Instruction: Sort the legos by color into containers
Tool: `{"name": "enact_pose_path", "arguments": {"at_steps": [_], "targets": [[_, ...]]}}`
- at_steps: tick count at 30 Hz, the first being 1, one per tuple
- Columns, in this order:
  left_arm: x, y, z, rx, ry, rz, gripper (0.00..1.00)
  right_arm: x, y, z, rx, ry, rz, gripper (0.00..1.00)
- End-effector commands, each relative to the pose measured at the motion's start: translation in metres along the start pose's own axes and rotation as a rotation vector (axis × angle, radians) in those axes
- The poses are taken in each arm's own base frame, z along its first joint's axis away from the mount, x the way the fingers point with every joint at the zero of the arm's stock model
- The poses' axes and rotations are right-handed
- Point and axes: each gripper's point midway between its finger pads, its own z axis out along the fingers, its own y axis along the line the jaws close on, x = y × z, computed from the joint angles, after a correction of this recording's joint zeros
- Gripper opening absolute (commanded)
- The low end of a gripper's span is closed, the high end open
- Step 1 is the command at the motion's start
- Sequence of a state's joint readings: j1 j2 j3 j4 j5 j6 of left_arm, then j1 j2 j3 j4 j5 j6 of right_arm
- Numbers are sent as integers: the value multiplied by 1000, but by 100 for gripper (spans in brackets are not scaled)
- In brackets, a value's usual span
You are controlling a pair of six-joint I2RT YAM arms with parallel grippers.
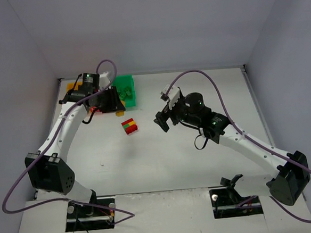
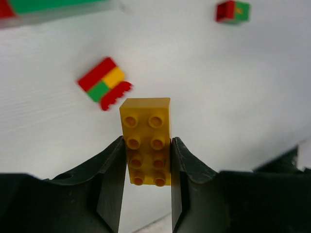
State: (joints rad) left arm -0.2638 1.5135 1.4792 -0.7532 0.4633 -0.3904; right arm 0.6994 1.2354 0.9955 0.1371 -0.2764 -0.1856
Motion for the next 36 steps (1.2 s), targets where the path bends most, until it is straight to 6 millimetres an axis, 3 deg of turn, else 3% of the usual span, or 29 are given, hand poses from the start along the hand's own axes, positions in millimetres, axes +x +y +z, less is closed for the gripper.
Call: {"name": "enact_pose_path", "arguments": {"at_steps": [1,2,4,6,8,9,10,12,16,19,21,28,32,36], "targets": [[-45,44,-19,-198,-136,67,2,-13,-30,-4,163,-47,79,100],[-61,71,-26,-302,-188,38,2,-7,-36,-4,200,-30,92,100],[-80,104,-23,-398,-233,1,2,1,-42,-3,228,-9,112,100],[-99,146,-35,-508,-294,-65,3,9,-46,-1,247,15,142,100],[-111,179,-29,-570,-314,-119,3,16,-48,0,256,32,161,100],[-125,203,-44,-610,-362,-159,3,19,-49,0,259,39,167,100],[-127,223,-36,-645,-350,-186,3,23,-50,0,268,47,175,100],[-139,251,-43,-688,-384,-224,4,30,-56,0,292,62,192,100],[-168,288,-30,-694,-383,-253,4,46,-63,2,290,112,196,95],[-170,304,-12,-705,-347,-248,14,53,-74,2,282,127,227,88],[-176,308,-4,-692,-347,-247,28,60,-90,0,314,139,258,86],[-179,308,9,-648,-351,-243,59,96,-139,3,350,228,269,89],[-183,297,3,-616,-368,-258,67,110,-167,2,347,257,234,90],[-189,264,-4,-519,-408,-288,67,118,-188,9,298,277,178,90]]}}
